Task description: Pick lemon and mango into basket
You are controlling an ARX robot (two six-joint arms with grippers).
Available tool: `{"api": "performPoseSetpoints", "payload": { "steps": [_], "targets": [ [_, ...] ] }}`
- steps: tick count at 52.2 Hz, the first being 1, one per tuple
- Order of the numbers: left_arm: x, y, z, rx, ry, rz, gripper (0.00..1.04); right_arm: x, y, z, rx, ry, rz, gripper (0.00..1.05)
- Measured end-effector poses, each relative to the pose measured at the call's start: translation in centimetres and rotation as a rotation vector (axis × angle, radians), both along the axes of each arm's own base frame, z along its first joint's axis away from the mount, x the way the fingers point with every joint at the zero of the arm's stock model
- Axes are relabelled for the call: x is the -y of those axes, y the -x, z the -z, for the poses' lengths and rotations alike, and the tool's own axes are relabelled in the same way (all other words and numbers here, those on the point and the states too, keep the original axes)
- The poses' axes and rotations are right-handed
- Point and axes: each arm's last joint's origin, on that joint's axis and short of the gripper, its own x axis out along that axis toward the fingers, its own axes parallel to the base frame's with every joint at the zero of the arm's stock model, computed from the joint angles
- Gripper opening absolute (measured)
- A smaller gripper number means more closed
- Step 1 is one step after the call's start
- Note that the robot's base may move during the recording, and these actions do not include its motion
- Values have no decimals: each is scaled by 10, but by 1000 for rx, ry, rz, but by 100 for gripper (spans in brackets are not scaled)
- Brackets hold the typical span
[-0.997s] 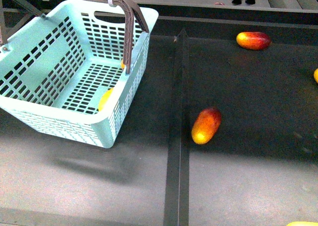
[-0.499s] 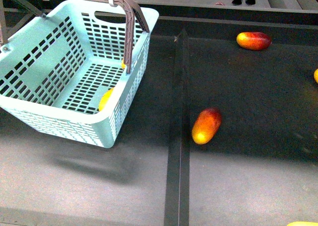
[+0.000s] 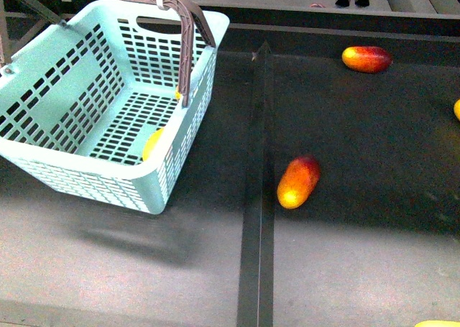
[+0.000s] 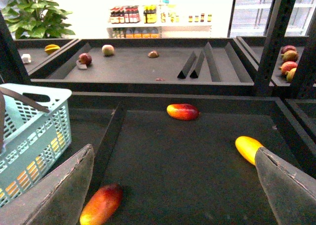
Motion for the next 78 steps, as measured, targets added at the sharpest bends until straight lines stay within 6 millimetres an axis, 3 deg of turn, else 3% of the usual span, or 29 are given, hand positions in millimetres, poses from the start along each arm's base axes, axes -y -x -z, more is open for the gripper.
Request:
{"api": "performPoseSetpoints", "payload": {
  "steps": [11,54,59,78],
  "targets": [
    [0,14,11,7,0,1,3,0,0,0,0,0,0,96],
    [0,39,8,21,0,0,3,0,0,0,0,0,0,96],
    [0,50,12,4,-1,0,3,0,0,0,0,0,0,96],
    [0,51,11,17,-1,-1,3,0,0,0,0,0,0,96]
  ]
}}
